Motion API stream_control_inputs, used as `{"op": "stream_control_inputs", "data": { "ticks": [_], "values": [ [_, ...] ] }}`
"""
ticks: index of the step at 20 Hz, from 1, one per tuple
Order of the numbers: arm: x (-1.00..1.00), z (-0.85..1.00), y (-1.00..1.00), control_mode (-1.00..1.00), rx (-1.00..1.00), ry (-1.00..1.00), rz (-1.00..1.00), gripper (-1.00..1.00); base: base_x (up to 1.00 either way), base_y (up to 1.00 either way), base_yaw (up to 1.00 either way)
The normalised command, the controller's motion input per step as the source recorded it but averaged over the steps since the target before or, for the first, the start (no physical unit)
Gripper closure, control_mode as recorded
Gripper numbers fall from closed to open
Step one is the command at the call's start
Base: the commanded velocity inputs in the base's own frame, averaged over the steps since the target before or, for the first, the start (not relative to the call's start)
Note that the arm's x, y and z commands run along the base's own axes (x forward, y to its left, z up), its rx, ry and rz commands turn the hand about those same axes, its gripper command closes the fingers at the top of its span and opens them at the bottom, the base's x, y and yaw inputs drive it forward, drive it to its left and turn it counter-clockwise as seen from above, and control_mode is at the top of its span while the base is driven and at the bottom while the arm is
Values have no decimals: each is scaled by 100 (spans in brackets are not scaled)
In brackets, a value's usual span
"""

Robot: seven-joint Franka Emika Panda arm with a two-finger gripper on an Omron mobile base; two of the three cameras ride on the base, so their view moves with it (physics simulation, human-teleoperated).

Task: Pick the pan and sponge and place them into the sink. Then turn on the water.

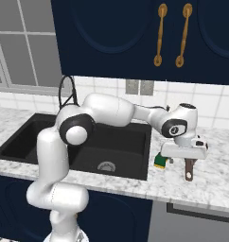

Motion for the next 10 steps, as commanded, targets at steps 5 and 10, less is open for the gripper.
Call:
{"op": "stream_control_inputs", "data": {
  "ticks": [5,10],
  "values": [
    [21,-13,0,-100,5,5,4,-100,0,0,0],
    [24,-20,0,-100,3,0,0,-100,0,0,0]
  ]
}}
